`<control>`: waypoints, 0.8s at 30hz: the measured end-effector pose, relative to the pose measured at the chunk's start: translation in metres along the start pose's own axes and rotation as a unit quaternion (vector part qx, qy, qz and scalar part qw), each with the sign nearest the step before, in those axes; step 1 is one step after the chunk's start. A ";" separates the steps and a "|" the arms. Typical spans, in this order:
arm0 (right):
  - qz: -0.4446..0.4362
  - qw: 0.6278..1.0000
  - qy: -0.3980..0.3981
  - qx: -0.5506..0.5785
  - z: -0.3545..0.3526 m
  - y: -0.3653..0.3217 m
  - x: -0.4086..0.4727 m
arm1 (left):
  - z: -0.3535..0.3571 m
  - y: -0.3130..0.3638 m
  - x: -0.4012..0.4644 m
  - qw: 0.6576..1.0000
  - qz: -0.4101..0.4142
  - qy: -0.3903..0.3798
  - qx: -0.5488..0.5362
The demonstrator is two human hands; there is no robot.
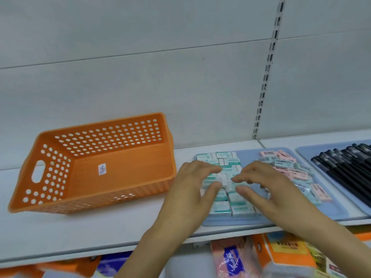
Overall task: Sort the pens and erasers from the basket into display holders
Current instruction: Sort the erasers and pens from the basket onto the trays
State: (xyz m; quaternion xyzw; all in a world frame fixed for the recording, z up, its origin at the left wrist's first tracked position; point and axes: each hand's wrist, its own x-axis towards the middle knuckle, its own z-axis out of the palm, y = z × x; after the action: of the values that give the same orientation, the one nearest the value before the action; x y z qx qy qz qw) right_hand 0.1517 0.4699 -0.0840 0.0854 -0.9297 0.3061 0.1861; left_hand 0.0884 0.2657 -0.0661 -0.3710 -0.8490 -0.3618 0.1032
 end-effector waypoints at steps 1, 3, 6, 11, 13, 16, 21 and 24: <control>-0.002 1.000 0.011 0.017 0.001 -0.006 0.008 | -0.016 0.006 -0.005 1.000 0.023 0.019 0.007; -0.013 0.998 0.023 0.049 0.004 -0.019 0.024 | -0.057 0.007 -0.012 0.991 0.057 0.106 0.054; -0.035 0.995 0.029 0.093 0.014 -0.039 0.044 | -0.137 -0.014 -0.022 0.962 -0.038 0.268 0.038; -0.100 0.989 0.053 0.092 0.037 -0.076 0.081 | -0.216 -0.108 -0.036 0.910 -0.306 0.202 0.192; -0.133 0.985 0.049 0.093 0.048 -0.098 0.098 | -0.216 -0.138 -0.044 0.900 -0.397 0.146 0.101; -0.164 0.984 -0.039 0.053 0.066 -0.129 0.122 | -0.207 -0.151 -0.062 0.899 -0.385 0.196 -0.078; -0.050 0.932 -0.331 -0.137 0.101 -0.148 0.161 | -0.195 -0.143 -0.086 0.882 -0.339 0.280 -0.169; 0.007 0.890 -0.428 -0.154 0.123 -0.155 0.171 | -0.193 -0.143 -0.090 0.882 -0.324 0.291 -0.182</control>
State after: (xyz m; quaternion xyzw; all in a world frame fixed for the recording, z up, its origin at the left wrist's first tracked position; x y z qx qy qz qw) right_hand 0.0016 0.2645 -0.0236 0.1721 -0.9552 0.0943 -0.2214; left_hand 0.0329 0.0165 -0.0440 0.0342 -0.7727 -0.6150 0.1533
